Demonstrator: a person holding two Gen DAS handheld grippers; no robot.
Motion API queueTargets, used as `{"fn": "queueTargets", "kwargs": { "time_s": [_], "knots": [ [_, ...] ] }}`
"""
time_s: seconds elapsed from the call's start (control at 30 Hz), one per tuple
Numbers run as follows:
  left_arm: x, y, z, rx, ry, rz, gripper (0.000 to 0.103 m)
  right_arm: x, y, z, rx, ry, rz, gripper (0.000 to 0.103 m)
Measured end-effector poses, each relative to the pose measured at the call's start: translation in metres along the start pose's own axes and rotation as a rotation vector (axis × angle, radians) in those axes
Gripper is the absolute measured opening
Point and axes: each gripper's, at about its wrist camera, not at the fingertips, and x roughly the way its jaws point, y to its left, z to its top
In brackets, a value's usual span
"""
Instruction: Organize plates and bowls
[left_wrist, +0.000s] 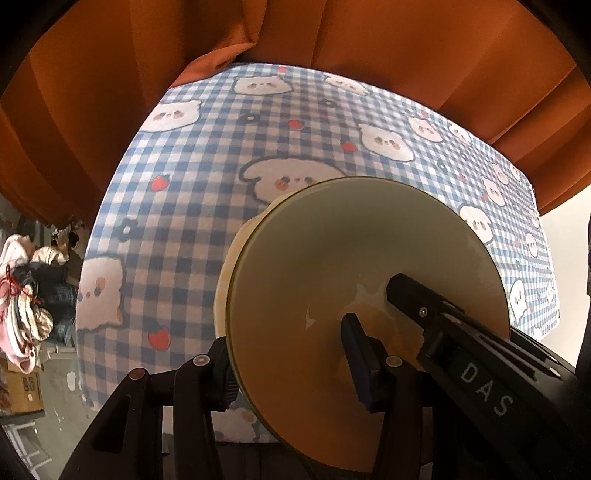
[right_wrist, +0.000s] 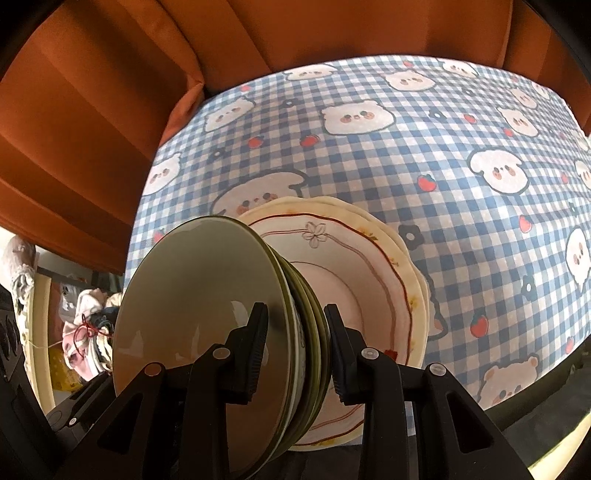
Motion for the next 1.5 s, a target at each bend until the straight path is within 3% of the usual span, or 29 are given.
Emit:
{"fn": "queueTargets", "kwargs": {
  "time_s": [0.13,0.3,0.5,0.73,0.83,1.03,1.23,1.37,1.5],
  "knots": [
    [0.003,-0.007,0.005,0.02,-0.005,0.005,0.048,0.002,-0.004,0.006,0.001,-0.009,-0.016,0.034],
    [0.006,-0.019,0.002,0.085,-0.007,0.069,0.049,0.004,-0.01,0.008,0.01,-0.004,-0.011,0.038],
    [0.005,-0.014,-0.003,0.095,-0.038,0.054,0.049,0.003,-0.005,0.001,-0.015,-0.022,-0.049,0.039],
    [0.005,-0.012,-0.009,0.054,-0.067,0.026,0.053,-0.005,-0.001,-0.005,-0.047,-0.055,-0.108,0.041],
    [-0.001,-0.009,-0.013,0.021,-0.092,0.035,0.06,-0.011,-0.003,-0.007,-0.059,-0.072,-0.117,0.049],
    [-0.02,-0.01,-0.023,-0.025,-0.172,0.073,0.07,-0.028,-0.004,-0.01,-0.1,-0.123,-0.088,0.057],
    [-0.052,-0.028,-0.04,-0.018,-0.316,0.132,0.076,-0.057,-0.012,-0.017,-0.137,-0.208,0.011,0.059],
    [-0.078,-0.046,-0.056,0.06,-0.467,0.215,0.086,-0.084,-0.024,-0.025,-0.155,-0.274,0.04,0.071],
    [-0.086,-0.059,-0.075,0.045,-0.512,0.215,0.089,-0.11,-0.044,-0.041,-0.168,-0.351,0.063,0.077]
  ]
}}
